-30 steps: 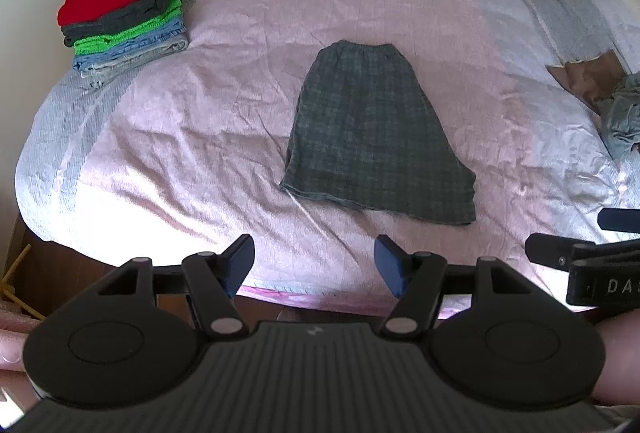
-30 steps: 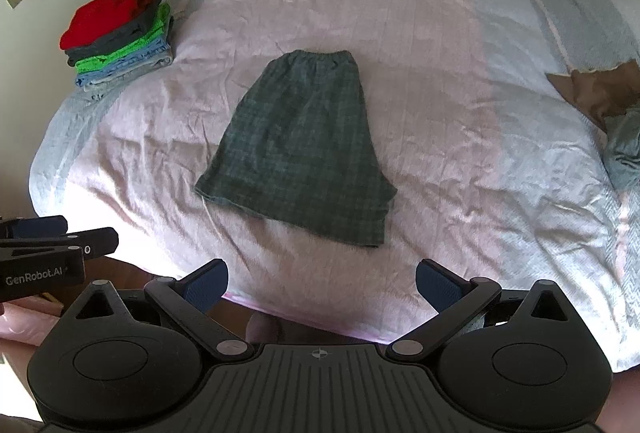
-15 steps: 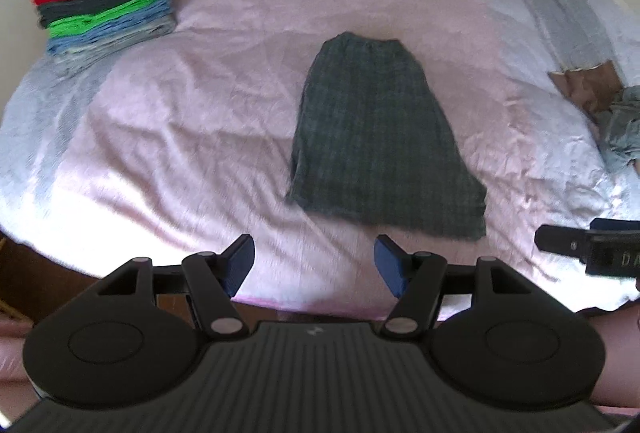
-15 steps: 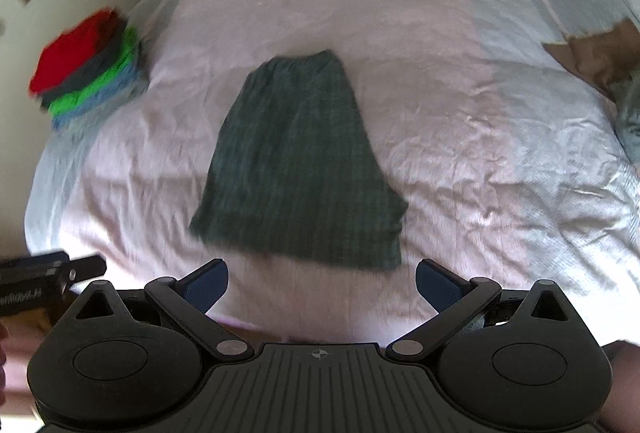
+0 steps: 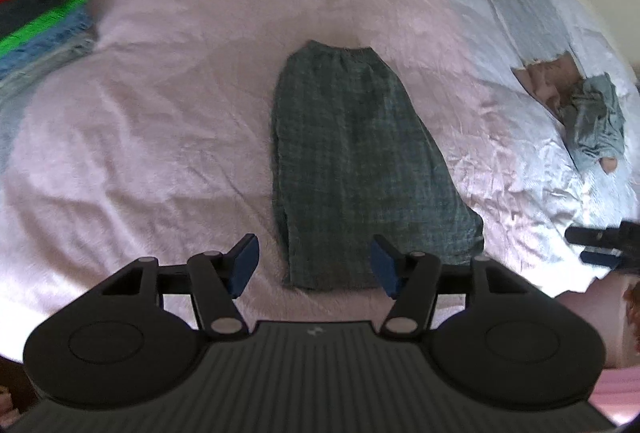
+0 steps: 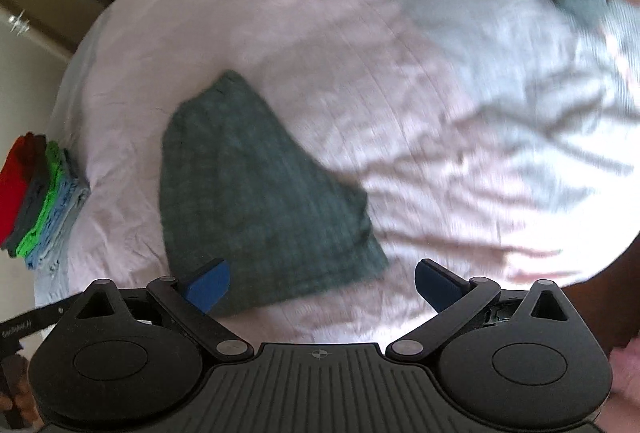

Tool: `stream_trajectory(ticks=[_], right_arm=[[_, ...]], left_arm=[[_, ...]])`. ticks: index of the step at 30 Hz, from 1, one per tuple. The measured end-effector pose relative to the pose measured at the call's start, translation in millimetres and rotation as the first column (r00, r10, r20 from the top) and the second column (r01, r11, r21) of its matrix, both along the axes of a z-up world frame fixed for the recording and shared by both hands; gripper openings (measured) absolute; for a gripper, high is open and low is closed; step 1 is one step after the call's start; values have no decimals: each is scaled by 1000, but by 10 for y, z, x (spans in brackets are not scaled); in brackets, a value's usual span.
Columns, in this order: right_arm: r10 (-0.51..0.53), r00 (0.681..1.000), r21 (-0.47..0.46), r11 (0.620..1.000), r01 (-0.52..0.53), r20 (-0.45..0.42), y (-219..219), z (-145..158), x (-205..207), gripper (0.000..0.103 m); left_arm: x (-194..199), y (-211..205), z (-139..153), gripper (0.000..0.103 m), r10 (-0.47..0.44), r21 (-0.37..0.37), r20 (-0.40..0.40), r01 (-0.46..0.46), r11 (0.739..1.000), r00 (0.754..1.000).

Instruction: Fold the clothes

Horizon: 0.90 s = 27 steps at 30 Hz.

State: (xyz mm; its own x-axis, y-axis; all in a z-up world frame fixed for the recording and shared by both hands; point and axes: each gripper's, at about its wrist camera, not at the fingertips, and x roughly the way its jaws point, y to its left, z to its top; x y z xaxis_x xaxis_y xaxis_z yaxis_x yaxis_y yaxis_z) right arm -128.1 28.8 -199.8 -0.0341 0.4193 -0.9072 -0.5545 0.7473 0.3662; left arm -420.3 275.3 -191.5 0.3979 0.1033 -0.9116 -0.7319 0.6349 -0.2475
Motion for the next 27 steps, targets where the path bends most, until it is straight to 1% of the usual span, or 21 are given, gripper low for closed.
stream_trajectory(ticks=[2,4,5,9,10,11,12,14,19,21,23,24,25,27], right_arm=[[-24,1000,-2,1000,24,-17,-84,-129,-1,100],[-33,999,3,999,33,-32,-139,-242,-14,96],[-36,999,4,999,36,-37,-156,-296,-23,96],[3,1000,21,1000,-3,-17,-126,-514,-13,95],[19,1000,30,999,-19,-9,-111,-566,3,91],[35,999,37,999,-35,-5,-91,-630,20,85],[50,999,43,998,-50,-2,-71,-697,38,84],[63,998,45,997,-63,3,-35,-841,100,84],[83,997,81,993,-83,7,-38,-1114,307,84],[103,995,106,989,-101,-5,-64,-1232,379,84],[131,991,145,982,-124,-42,-101,-1385,447,82],[138,988,168,978,-125,-64,-126,-1468,481,78],[143,986,191,974,-125,-87,-152,-1551,516,70],[155,978,232,965,-120,-139,-185,-1696,591,69]], left_arm=[[-8,69,-162,53,-4,-35,4,4,999,1000],[-47,114,-326,53,3,-73,6,-3,997,1000],[-78,121,-428,53,11,-96,10,-10,995,1000],[-155,121,-781,51,31,-167,13,-28,986,999],[-169,118,-870,50,36,-177,16,-32,984,999],[-174,118,-940,48,41,-183,22,-37,982,999],[-178,119,-1008,47,47,-188,28,-41,981,999],[-172,146,-1125,40,59,-202,46,-49,978,997],[-122,227,-1413,39,95,-207,84,-76,975,992],[-133,258,-1534,39,117,-223,107,-90,971,987],[-174,281,-1644,39,143,-250,144,-104,963,979],[-202,289,-1683,39,155,-266,170,-107,958,973],[-239,295,-1721,38,169,-285,201,-108,952,965],[-287,288,-1767,35,186,-324,248,-100,941,951]])
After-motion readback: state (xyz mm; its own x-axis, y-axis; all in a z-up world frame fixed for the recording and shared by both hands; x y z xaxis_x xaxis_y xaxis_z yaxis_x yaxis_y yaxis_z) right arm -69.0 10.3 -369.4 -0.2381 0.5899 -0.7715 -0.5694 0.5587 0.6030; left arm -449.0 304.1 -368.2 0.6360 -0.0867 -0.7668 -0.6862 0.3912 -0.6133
